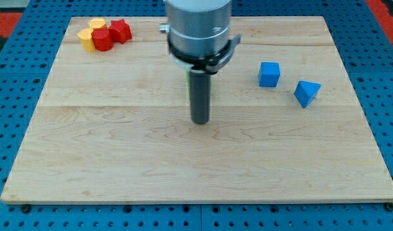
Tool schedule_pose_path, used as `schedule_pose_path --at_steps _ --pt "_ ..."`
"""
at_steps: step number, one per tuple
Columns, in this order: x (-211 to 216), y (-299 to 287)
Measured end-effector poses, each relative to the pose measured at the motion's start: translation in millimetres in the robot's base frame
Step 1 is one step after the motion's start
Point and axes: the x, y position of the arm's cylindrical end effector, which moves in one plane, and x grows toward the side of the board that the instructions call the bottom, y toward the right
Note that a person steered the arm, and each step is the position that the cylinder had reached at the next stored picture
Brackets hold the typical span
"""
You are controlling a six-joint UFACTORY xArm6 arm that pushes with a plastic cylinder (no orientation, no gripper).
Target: Move blue cube into blue triangle
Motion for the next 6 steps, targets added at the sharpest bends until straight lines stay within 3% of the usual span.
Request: schedule_pose_path --at_steps 2,6 --pt "-80 -13" --pt "-107 140"
